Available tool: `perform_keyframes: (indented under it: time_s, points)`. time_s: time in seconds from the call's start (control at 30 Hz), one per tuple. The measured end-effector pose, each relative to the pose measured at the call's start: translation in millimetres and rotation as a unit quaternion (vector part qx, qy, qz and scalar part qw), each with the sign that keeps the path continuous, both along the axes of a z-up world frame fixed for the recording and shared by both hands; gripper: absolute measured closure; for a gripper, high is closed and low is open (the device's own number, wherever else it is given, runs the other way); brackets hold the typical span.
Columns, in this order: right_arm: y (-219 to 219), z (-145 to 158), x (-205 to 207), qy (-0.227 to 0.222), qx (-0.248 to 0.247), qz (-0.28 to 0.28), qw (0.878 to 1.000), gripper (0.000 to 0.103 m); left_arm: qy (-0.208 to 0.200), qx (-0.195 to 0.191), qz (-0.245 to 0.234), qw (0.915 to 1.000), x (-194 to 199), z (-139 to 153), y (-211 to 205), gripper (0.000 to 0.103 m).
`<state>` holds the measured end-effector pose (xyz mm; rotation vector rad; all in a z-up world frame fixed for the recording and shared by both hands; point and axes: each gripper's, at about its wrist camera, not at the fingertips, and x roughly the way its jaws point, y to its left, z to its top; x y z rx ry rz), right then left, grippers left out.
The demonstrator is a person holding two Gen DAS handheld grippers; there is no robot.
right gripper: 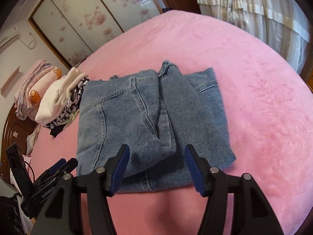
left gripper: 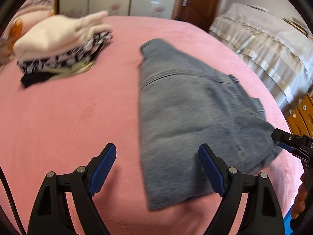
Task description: Fold large clothes
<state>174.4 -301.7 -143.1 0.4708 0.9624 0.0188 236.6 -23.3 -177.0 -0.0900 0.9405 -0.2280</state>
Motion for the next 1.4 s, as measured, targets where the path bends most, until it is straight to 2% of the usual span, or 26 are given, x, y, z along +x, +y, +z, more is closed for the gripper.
perform_keyframes:
  time_s: [0.1, 0.13, 0.17, 0.27, 0.4, 0.53, 0.63, 0.7, 0.77, 0.87, 0.9, 1.07, 1.13, 1.23, 1.3, 1.4]
  points:
    - [0, -12, 19, 0.020, 0.013, 0.022, 0.999, 0.048, 0.012, -0.007, 0.005, 0.9999, 6, -8, 7, 0.018]
    - [1, -15, 26, 0.028, 0.014, 0.032, 0.999, 0.055, 0.014, -0.009, 0.005, 0.9998, 8, -11, 9, 0.018]
    - [2, -17, 31, 0.037, 0.003, 0.039, 0.999, 0.069, 0.014, -0.011, 0.005, 0.9998, 10, -12, 10, 0.018]
    - [7, -15, 37, 0.041, -0.004, 0.072, 0.997, 0.091, 0.012, -0.004, 0.000, 0.9999, 11, -11, 8, 0.018]
    - [7, 15, 18, -0.001, -0.007, 0.071, 0.997, 0.095, 0.010, -0.005, -0.009, 0.9999, 9, -5, 1, 0.018]
    - [9, 60, -22, -0.078, -0.042, 0.049, 0.995, 0.095, -0.004, -0.025, -0.030, 0.9992, 3, 8, -8, 0.018]
    - [-4, 62, -41, -0.093, -0.060, 0.019, 0.994, 0.095, -0.010, -0.032, -0.052, 0.9981, 1, 13, -22, 0.018]
    - [-19, 47, -44, -0.074, -0.065, -0.004, 0.995, 0.096, -0.012, -0.023, -0.063, 0.9977, 1, 11, -32, 0.018]
    - [-39, 18, -44, -0.043, -0.048, -0.030, 0.997, 0.096, -0.004, -0.015, -0.078, 0.9968, 2, 2, -44, 0.018]
    - [-46, -23, -38, -0.010, -0.032, -0.031, 0.999, 0.095, -0.002, -0.002, -0.088, 0.9961, -1, -12, -55, 0.018]
    - [-45, -26, -39, -0.012, -0.036, -0.030, 0.999, 0.095, -0.003, 0.003, -0.089, 0.9961, -1, -16, -57, 0.018]
    - [-42, -10, -36, -0.007, -0.043, -0.023, 0.999, 0.089, 0.011, 0.002, -0.092, 0.9957, 0, -13, -55, 0.018]
    - [-43, 1, -32, -0.009, -0.050, -0.019, 0.999, 0.077, 0.019, 0.001, -0.100, 0.9948, 4, -7, -51, 0.018]
    - [-56, 18, -23, -0.033, -0.053, -0.022, 0.998, 0.060, 0.013, -0.022, -0.104, 0.9943, 14, 9, -44, 0.018]
    - [-61, 24, -5, -0.041, -0.052, -0.021, 0.998, 0.059, 0.016, -0.041, -0.101, 0.9939, 30, 16, -41, 0.018]
    - [-66, 18, 37, -0.025, -0.043, -0.005, 0.999, 0.059, 0.028, -0.059, -0.083, 0.9944, 63, 18, -38, 0.018]
